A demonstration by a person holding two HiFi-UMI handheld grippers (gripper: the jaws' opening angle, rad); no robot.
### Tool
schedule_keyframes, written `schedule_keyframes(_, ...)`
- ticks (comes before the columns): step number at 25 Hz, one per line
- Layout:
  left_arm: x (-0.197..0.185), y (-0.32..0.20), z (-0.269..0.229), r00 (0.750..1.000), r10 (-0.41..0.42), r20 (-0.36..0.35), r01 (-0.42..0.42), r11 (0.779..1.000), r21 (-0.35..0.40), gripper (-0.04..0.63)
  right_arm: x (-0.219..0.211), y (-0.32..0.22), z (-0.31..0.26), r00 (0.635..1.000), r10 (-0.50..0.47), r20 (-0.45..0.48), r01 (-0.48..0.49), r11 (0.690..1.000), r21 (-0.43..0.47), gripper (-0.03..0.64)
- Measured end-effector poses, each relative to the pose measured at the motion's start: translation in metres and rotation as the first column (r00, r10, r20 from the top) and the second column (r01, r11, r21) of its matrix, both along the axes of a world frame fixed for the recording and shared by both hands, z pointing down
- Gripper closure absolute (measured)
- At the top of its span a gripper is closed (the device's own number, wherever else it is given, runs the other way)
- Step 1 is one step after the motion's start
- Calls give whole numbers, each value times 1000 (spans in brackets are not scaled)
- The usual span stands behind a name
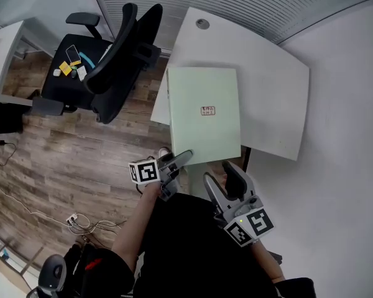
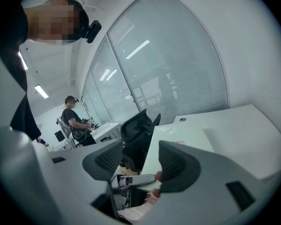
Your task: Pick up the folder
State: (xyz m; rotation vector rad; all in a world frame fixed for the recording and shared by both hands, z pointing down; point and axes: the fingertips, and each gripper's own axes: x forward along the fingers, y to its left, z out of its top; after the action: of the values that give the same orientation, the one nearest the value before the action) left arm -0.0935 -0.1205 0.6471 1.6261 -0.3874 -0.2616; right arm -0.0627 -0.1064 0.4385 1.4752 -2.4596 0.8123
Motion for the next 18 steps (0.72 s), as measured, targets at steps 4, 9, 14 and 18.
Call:
schedule_keyframes(4, -4, -8, -35, 999, -37, -2, 37, 997, 62, 314, 7, -2, -10, 1000, 14, 5, -14, 999, 38, 379)
schedule_keyframes(9, -8, -19, -96, 995, -101, 15, 98, 985, 143, 314, 17, -5, -32, 1000, 19, 9, -20, 995, 103, 461)
schedule_keyframes(14, -11, -32, -144, 986, -155, 55, 135, 956, 261, 314, 37, -11, -52, 999, 27, 33, -32, 983, 182, 545)
schedule_keyframes(18, -3, -26, -175, 987, -154, 45, 133, 943, 305, 314, 61, -9, -61, 997, 53, 56, -64, 974, 218, 589)
